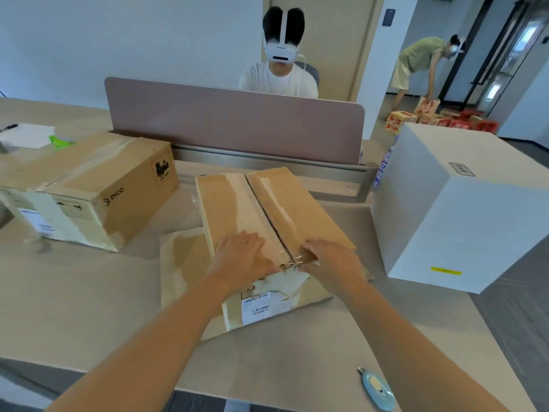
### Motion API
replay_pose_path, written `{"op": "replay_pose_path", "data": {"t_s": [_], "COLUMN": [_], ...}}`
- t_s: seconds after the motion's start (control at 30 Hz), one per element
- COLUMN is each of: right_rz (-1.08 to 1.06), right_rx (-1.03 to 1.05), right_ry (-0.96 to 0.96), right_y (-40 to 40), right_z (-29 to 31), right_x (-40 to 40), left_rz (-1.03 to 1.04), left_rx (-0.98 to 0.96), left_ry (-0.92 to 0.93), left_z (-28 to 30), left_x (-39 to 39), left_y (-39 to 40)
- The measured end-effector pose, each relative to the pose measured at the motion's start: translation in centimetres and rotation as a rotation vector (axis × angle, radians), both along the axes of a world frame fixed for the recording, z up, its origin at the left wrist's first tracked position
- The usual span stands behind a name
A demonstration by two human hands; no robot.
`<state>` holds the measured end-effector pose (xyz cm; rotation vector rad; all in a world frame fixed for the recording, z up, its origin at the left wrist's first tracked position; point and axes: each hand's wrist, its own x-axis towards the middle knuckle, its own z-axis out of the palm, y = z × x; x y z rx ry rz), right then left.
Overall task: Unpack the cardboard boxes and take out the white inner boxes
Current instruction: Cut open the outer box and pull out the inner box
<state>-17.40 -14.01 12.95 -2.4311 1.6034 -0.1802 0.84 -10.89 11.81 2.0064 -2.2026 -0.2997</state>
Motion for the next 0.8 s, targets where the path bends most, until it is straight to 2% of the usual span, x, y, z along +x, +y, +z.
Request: {"op": "replay_pose_path", "data": {"t_s": [0.13, 0.2, 0.27, 0.4, 0.5, 0.53, 0.67, 0.7, 0.8], "right_rz": [0.015, 0.023, 0.041, 0.088, 0.104, 0.108, 0.125, 0.141, 0.127], "right_rx": [-0.066, -0.073, -0.083, -0.070, -0.074, -0.081, -0.151, -0.162, -0.151], "right_ry": [0.018, 0.030, 0.061, 0.166, 0.182, 0.184, 0.214, 0.228, 0.188], "right_y": [-0.1, 0.0, 0.2, 0.3, 0.4, 0.3, 0.1, 0.2, 0.1], "right_z": [-0.2, 0.0, 0.4, 1.1, 1.2, 1.1, 0.4, 0.3, 0.1], "right_x": [1.6, 2.3, 2.9, 4.2, 4.8, 4.9, 5.3, 5.4, 5.7], "left_rz": [-0.102, -0.159, -0.219, -0.372, -0.444, -0.412, -0.363, -0.342, -0.293], "left_rx": [-0.030, 0.025, 0.051, -0.033, -0.046, -0.020, -0.147, -0.067, 0.011], "left_ry": [0.064, 0.014, -0.159, -0.604, -0.765, -0.768, -0.739, -0.708, -0.665], "left_z": [0.6, 1.2, 1.6, 2.1, 2.1, 1.9, 1.5, 1.2, 0.0], "left_x": [2.3, 2.9, 3.2, 3.3, 3.4, 3.6, 4.5, 4.5, 4.7], "left_y": [-1.0, -1.2, -1.3, -1.5, -1.7, -1.7, -1.5, -1.5, -1.7]}}
